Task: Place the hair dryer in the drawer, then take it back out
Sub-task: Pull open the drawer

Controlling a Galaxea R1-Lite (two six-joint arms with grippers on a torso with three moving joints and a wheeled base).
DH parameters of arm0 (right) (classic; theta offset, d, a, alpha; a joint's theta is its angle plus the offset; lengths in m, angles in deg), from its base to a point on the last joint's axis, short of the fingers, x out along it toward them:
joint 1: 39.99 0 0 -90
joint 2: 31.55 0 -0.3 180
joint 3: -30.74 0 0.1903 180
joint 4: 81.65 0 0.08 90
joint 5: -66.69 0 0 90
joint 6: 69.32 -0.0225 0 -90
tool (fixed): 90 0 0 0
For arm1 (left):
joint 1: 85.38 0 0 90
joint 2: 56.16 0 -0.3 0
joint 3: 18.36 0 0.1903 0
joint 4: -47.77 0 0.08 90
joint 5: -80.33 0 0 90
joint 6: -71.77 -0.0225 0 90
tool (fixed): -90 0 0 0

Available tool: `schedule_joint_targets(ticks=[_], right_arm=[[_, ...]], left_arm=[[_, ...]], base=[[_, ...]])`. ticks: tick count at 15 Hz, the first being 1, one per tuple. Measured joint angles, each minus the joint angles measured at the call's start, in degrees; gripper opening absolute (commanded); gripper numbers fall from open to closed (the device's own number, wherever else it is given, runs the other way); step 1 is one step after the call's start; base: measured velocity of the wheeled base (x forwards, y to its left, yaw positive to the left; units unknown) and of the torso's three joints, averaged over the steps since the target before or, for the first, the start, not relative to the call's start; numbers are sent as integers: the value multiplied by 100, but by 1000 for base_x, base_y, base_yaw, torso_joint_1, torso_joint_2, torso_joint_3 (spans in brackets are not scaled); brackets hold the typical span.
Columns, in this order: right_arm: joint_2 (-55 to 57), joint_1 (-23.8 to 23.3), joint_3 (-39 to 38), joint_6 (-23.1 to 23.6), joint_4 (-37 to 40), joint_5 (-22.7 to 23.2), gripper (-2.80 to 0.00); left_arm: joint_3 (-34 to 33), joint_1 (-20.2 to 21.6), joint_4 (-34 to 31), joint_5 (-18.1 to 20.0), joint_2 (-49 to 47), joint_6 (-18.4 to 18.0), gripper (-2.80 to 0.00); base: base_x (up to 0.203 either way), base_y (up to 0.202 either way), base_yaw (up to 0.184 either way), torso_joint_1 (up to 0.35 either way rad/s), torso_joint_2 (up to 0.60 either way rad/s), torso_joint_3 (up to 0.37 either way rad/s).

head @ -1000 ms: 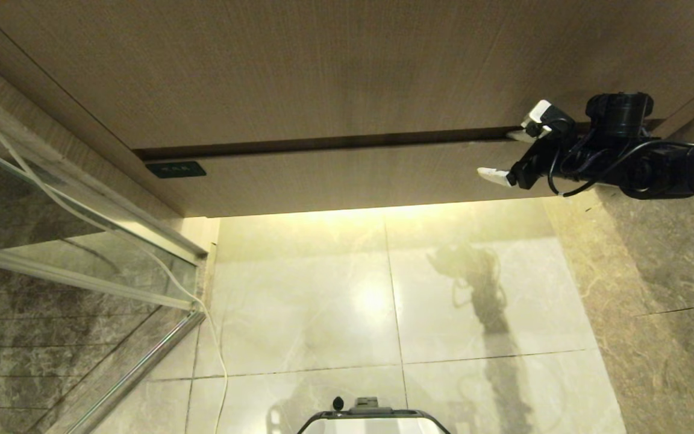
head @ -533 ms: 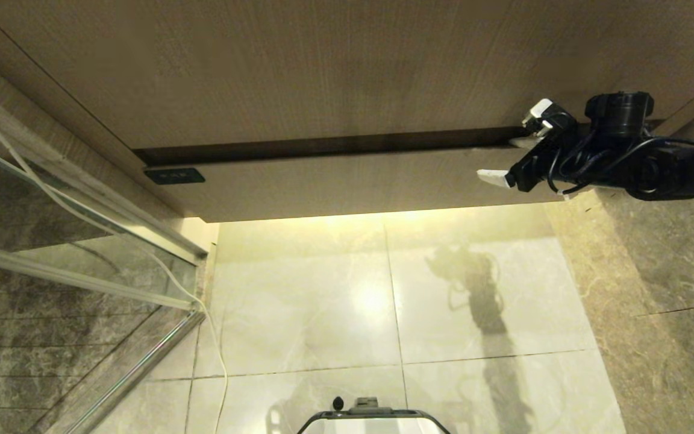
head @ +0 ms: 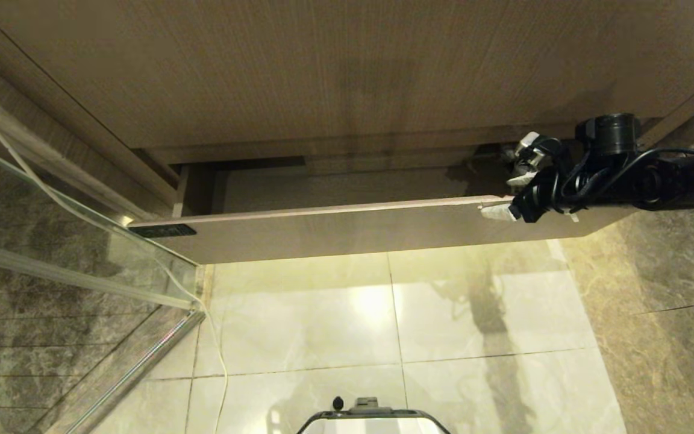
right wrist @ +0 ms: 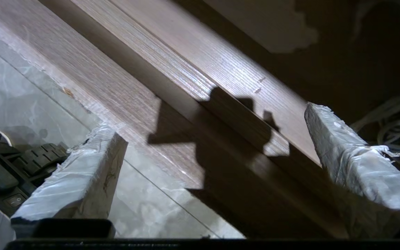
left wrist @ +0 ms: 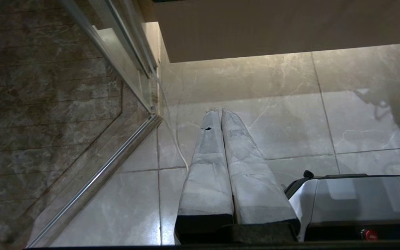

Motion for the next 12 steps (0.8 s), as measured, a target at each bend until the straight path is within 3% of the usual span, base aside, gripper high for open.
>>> schedule_joint_targets(ticks=[4, 7, 11, 12], right_arm=[[-1008, -122, -1223, -15, 817, -90, 0], [-2096, -283, -2258, -39, 2342, -363, 0], [-3372, -558, -2729, -37, 2996, -485, 0], [-3609, -688, -2750, -43, 2981, -496, -280]], left_arm=[[0, 0, -2, -2, 0, 0, -280], [0, -4, -3, -2, 0, 0, -280], [0, 0, -3, 0, 0, -2, -280], [0, 10, -5, 0, 0, 0, -280]], base=[[0, 0, 0, 0, 0, 0], [0, 0, 0, 0, 0, 0], [0, 0, 0, 0, 0, 0], [0, 0, 0, 0, 0, 0]])
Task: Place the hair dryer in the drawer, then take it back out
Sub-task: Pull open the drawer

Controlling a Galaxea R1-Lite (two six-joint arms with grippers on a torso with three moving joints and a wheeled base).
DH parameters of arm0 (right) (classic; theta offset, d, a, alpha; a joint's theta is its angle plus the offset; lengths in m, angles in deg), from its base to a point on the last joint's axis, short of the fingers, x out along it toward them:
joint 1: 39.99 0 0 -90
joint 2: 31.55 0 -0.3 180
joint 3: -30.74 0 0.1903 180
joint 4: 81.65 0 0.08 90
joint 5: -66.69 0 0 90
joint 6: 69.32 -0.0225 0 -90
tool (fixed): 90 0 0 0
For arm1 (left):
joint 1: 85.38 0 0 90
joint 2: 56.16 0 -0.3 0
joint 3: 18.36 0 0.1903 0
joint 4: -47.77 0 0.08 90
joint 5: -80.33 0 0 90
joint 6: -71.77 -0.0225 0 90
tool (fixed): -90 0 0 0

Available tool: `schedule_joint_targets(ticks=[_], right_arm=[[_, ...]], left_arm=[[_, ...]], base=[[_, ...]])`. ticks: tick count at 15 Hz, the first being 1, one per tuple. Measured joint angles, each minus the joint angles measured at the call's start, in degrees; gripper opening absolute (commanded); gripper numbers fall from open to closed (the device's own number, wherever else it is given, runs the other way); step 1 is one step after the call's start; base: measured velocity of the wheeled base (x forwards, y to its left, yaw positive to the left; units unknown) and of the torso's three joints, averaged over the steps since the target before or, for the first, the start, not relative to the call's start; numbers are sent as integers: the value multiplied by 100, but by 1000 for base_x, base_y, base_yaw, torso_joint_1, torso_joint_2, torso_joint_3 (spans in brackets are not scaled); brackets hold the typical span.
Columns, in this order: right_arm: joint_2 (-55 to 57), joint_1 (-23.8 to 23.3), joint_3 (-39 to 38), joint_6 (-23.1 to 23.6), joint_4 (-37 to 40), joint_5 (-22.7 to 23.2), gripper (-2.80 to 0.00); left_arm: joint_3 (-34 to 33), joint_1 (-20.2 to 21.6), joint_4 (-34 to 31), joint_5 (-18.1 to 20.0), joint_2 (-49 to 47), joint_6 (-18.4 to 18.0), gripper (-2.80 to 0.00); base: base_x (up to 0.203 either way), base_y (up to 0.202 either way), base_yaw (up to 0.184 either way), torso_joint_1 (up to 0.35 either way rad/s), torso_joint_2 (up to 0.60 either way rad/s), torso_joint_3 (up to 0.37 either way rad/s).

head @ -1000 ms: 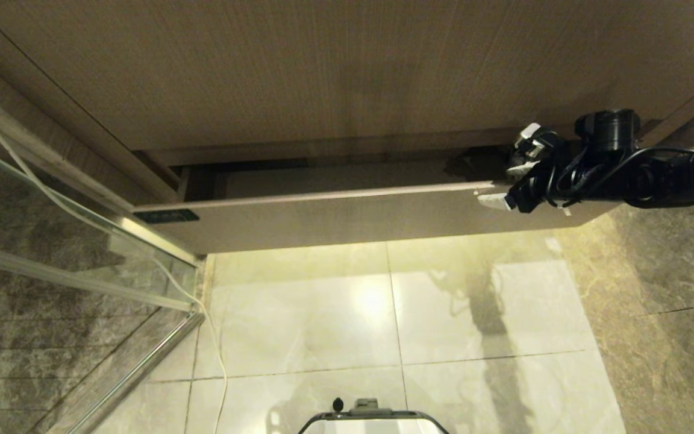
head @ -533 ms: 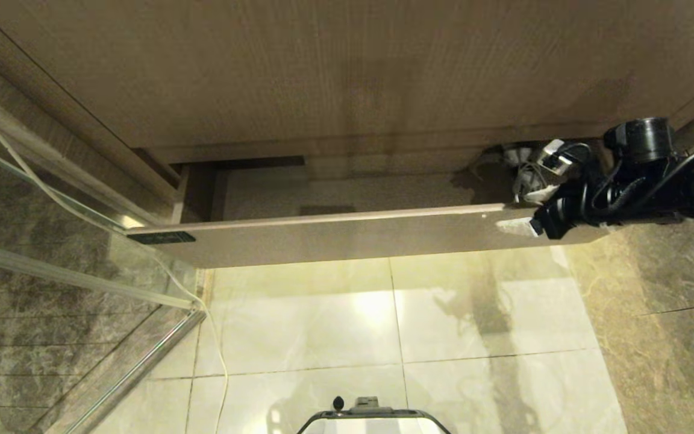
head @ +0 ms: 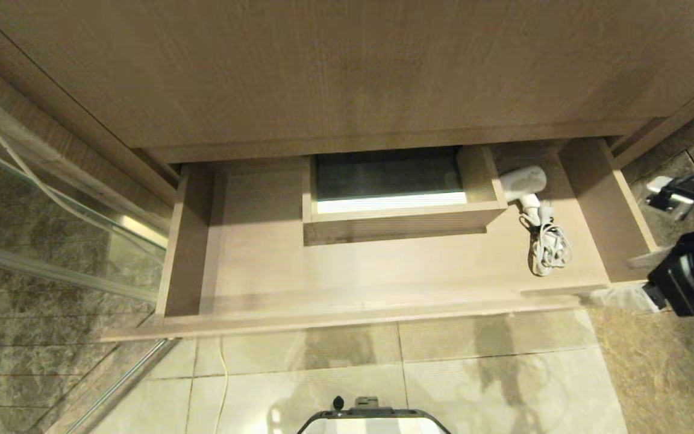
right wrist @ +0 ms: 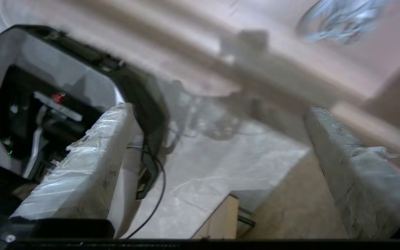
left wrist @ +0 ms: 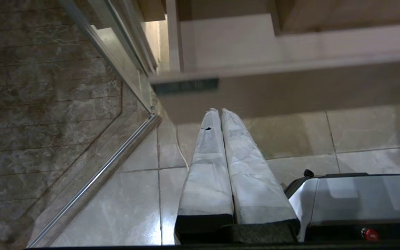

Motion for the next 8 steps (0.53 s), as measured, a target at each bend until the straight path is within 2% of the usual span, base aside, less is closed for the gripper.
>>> schedule_joint_targets(ticks=[4, 8], right_arm=[[-691, -317, -80, -22, -90, -274, -280], [-1033, -628, -374, -7, -282, -325, -280]], left_arm=[[0, -10, 5, -2, 0, -2, -280], [0, -10, 0, -1, 0, -2, -280]], base=[[0, 0, 0, 0, 0, 0], [0, 0, 0, 0, 0, 0]])
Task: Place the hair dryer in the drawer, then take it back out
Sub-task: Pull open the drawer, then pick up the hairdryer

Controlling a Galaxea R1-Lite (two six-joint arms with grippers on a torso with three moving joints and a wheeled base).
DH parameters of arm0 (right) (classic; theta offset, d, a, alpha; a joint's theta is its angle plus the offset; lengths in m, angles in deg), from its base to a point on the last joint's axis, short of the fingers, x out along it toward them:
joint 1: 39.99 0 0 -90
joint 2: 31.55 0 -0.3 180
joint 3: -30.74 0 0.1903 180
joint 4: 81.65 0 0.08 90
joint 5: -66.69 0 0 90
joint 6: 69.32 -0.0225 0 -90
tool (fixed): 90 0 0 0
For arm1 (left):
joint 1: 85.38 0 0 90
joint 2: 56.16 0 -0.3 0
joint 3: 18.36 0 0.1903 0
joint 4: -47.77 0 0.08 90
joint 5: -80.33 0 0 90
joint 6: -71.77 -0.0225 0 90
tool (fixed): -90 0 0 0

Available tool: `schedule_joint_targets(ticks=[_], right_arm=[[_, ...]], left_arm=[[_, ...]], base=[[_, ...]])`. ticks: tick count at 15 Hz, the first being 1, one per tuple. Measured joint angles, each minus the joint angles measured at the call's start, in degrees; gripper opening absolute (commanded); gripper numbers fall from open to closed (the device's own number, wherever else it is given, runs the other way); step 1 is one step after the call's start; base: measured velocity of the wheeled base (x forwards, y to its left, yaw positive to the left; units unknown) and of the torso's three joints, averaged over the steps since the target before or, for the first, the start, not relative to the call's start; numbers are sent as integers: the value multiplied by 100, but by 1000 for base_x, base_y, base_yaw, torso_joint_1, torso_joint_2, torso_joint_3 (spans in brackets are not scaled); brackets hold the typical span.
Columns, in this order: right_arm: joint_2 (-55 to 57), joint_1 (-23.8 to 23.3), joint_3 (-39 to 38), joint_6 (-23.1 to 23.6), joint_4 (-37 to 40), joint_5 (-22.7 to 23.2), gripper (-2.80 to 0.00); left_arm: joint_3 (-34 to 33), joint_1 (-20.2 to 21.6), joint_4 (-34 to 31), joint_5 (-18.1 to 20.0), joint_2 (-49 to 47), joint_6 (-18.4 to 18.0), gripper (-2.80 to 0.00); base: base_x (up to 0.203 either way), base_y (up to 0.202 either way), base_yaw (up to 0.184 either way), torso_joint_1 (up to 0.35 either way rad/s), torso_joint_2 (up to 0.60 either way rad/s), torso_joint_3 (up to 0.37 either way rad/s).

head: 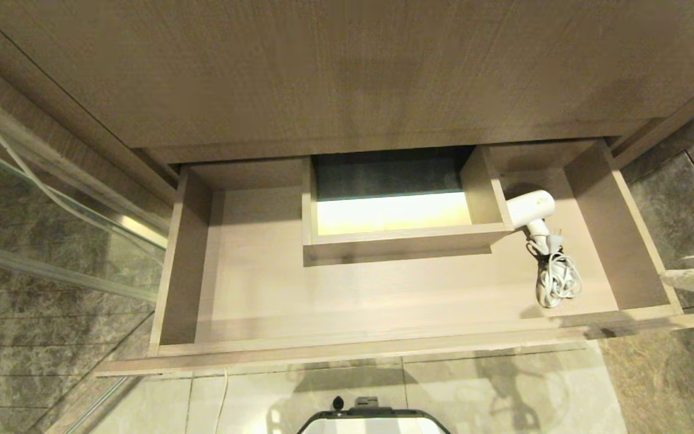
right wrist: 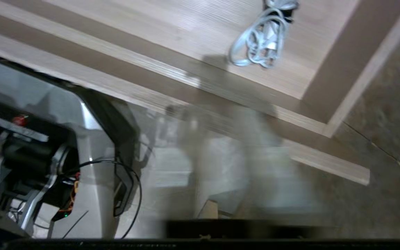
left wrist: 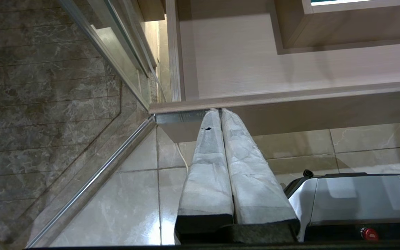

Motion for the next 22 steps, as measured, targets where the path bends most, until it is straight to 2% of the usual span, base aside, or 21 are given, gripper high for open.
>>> schedule_joint_targets(ticks=[6, 11, 15, 16, 18, 22], right_arm=[[279, -399, -13, -63, -259, -19, -280], [1475, -454, 215, -135, -1645, -152, -280], [3075, -388, 1065, -135, -2738, -300, -280], [3464, -374, 1376, -133, -2927, -360, 0], [4151, -337, 1886, -124, -3093, -460, 0], [5118, -148, 2384, -149, -3168, -506, 0]], left_arm=[[0, 5, 0, -1, 0, 2, -280], [0, -3, 0, 1, 0, 0, -280], [0, 0, 0, 0, 0, 2, -280], [0, 0, 0, 1, 0, 0, -280], [0, 0, 0, 1, 0, 2, -280], [0, 0, 2, 1, 0, 0, -280]], base=[[0, 0, 0, 0, 0, 0], [0, 0, 0, 0, 0, 0], [0, 0, 0, 0, 0, 0], [0, 0, 0, 0, 0, 0], [0, 0, 0, 0, 0, 0], [0, 0, 0, 0, 0, 0]])
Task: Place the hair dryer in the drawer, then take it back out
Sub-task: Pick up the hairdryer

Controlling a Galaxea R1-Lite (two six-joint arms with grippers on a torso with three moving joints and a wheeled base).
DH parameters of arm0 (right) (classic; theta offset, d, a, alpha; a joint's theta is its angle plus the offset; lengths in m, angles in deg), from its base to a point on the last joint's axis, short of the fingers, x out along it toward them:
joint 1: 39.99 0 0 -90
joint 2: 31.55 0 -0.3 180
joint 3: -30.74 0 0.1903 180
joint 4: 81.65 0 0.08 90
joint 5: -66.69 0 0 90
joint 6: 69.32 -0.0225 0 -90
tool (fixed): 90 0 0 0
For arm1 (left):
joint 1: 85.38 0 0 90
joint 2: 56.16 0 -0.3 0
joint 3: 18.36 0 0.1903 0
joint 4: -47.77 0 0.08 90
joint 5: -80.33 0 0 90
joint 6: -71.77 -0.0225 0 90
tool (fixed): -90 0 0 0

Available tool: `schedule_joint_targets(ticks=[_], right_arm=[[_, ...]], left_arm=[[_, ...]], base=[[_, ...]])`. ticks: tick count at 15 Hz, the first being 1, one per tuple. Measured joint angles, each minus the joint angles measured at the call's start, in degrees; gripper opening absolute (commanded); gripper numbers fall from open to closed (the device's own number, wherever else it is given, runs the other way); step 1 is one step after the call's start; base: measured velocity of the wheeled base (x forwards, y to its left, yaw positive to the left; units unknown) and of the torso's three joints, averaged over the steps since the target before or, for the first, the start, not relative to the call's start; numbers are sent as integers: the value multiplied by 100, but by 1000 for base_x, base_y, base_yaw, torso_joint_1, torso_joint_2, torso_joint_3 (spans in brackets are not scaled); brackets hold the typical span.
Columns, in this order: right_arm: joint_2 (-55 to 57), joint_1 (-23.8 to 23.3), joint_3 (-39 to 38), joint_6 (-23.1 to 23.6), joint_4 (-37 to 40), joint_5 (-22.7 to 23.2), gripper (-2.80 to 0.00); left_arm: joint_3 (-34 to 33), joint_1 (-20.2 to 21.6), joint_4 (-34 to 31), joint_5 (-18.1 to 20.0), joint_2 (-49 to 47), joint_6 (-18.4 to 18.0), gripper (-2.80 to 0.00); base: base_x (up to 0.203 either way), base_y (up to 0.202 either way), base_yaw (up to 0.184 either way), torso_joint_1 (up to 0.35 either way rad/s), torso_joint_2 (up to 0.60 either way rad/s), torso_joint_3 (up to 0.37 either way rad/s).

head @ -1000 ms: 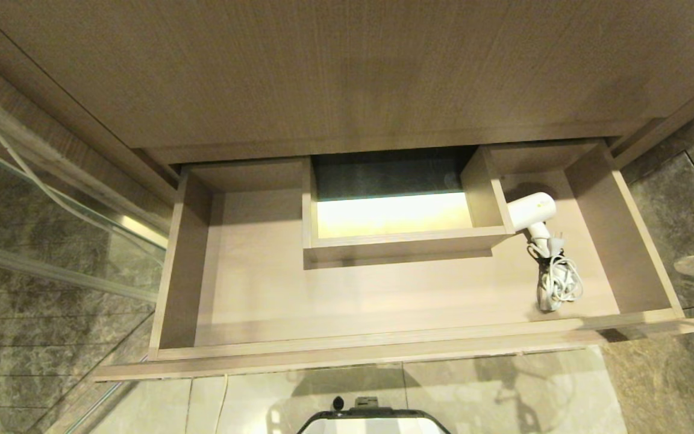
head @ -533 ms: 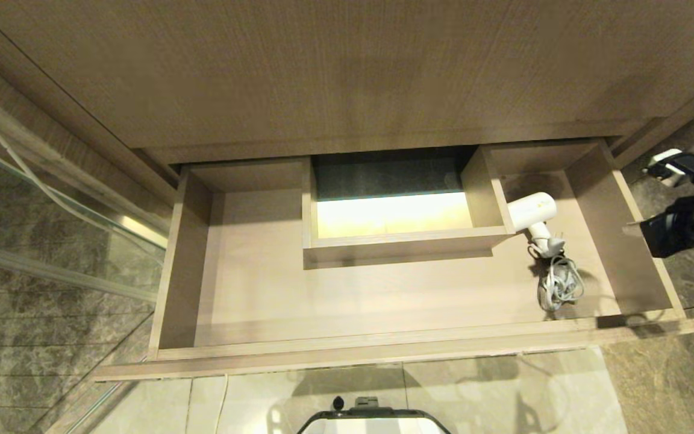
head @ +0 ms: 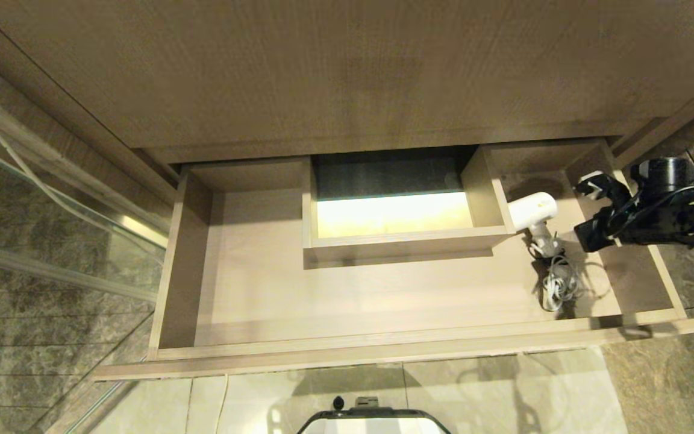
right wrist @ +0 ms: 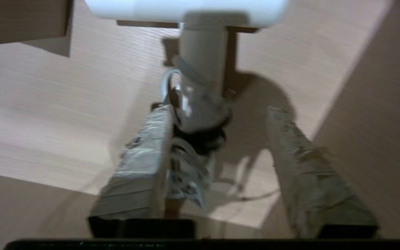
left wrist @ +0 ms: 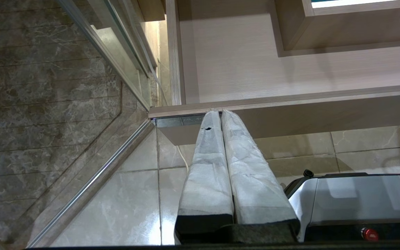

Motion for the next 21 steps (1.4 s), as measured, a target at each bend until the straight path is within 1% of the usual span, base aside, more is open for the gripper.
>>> schedule_joint_targets(ticks=[4, 7, 10, 12, 13, 18, 21], right_arm=[[681, 200, 513, -9, -162, 19, 0], [1148, 248, 908, 10, -612, 38, 0], [1573, 254, 1330, 55, -904, 34, 0], [1778, 264, 1529, 52, -946, 10, 0], [1846, 258, 1569, 24, -962, 8, -280], [1918, 256, 1548, 0, -957, -40, -280], [1691, 243, 1432, -35, -758, -89, -280]], left_arm=[[0, 5, 0, 0, 0, 1, -280], [0, 0, 0, -1, 0, 0, -280], [0, 0, 0, 0, 0, 2, -280], [0, 0, -2, -2, 0, 0, -280], [0, 0, -2, -1, 0, 0, -280], [0, 0, -2, 0, 0, 0, -280], [2, 0, -2, 0, 0, 0, -280]], base=[[0, 0, 0, 0, 0, 0], [0, 0, 0, 0, 0, 0], [0, 0, 0, 0, 0, 0], [0, 0, 0, 0, 0, 0], [0, 0, 0, 0, 0, 0], [0, 0, 0, 0, 0, 0], [0, 0, 0, 0, 0, 0]])
